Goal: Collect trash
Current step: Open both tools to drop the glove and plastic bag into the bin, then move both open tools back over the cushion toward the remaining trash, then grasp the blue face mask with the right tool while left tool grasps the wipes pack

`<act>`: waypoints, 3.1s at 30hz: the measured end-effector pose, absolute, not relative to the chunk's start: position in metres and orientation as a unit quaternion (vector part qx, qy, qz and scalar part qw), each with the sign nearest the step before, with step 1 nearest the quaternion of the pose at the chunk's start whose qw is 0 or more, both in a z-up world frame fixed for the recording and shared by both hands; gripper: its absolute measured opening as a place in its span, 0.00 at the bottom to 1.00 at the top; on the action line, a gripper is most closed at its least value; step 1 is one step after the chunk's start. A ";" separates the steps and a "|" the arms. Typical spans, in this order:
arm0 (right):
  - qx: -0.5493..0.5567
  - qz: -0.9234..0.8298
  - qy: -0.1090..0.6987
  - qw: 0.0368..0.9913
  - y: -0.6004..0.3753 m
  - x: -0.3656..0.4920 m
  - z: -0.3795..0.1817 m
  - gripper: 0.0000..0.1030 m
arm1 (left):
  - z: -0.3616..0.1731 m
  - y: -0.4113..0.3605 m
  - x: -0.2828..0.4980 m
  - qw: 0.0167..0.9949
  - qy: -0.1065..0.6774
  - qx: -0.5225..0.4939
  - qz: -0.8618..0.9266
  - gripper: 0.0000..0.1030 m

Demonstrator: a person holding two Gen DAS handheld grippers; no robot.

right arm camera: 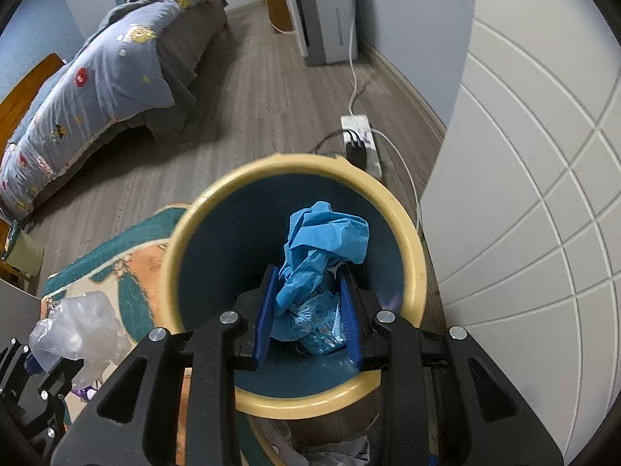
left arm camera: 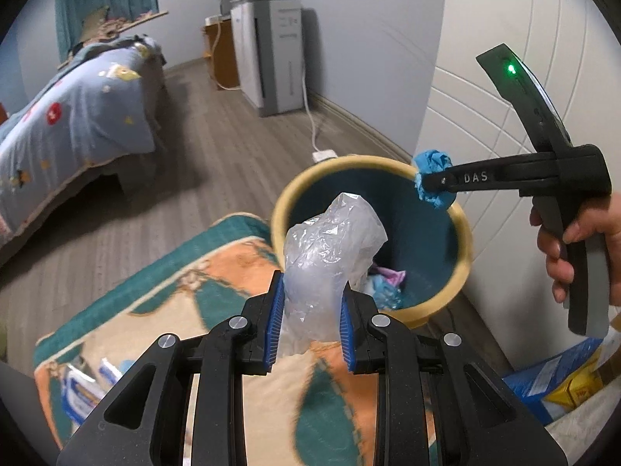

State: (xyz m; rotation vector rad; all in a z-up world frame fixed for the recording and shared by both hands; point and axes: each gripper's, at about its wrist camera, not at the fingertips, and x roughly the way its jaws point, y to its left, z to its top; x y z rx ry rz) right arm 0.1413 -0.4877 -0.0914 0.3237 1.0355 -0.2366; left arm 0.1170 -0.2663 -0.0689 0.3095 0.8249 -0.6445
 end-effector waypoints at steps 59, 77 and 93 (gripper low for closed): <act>0.010 -0.003 0.480 0.877 -0.349 0.152 -0.057 0.94 | 0.004 -0.092 0.107 0.908 0.378 0.118 -0.139 0.95; 0.019 0.064 0.522 0.851 -0.210 0.162 -0.090 0.94 | -0.033 0.041 0.120 0.911 0.403 0.080 -0.018 0.95; 0.005 0.044 0.561 0.827 -0.128 0.197 -0.149 0.94 | -0.053 0.075 0.124 0.899 0.428 0.086 -0.032 0.95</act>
